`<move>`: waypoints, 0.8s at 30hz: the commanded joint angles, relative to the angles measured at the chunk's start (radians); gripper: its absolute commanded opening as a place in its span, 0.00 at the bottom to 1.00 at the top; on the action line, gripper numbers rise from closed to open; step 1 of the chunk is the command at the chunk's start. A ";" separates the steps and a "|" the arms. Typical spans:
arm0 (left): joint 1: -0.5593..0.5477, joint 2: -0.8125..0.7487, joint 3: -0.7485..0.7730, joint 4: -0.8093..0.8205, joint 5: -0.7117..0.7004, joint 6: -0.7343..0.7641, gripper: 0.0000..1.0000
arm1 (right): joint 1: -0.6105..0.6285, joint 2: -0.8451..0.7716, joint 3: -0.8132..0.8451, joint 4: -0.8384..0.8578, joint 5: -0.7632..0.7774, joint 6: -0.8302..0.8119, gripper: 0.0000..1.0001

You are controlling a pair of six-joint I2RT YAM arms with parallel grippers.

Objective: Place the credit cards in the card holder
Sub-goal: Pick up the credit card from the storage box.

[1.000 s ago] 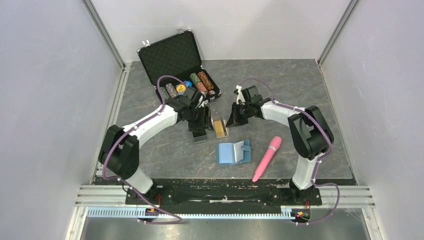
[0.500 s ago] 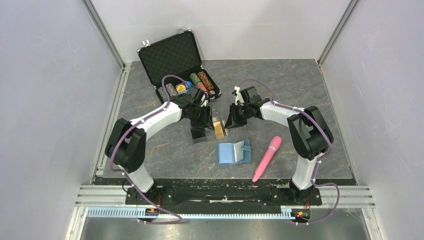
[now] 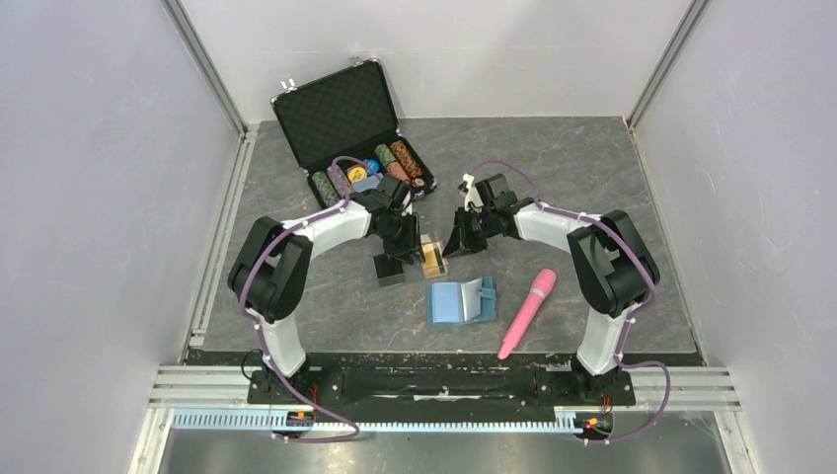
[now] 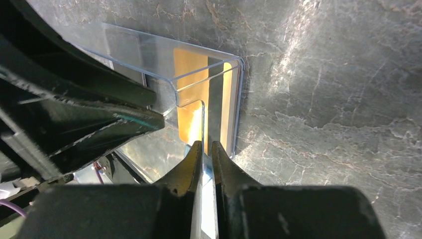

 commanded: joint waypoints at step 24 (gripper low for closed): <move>-0.064 0.085 0.087 0.036 -0.113 -0.025 0.21 | 0.005 -0.086 -0.100 0.114 -0.106 0.100 0.01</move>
